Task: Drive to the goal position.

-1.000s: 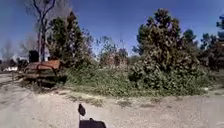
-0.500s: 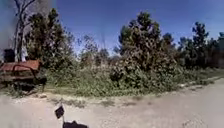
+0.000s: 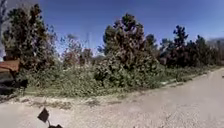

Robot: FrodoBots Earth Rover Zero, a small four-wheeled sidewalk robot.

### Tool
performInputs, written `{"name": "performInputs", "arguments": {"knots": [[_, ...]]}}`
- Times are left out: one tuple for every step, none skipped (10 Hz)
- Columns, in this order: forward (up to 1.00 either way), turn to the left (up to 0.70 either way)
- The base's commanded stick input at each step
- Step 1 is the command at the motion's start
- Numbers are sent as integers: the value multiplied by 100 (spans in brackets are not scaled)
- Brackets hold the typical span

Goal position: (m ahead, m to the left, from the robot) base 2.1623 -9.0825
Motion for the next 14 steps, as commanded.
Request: {"name": "performInputs", "arguments": {"knots": [[0, -100], [0, -100], [0, -100], [0, -100], [0, -100], [0, -100], [0, -100], [0, -100], [0, -100], [0, -100], [0, -100], [0, -100], [0, -100], [0, -100]]}}
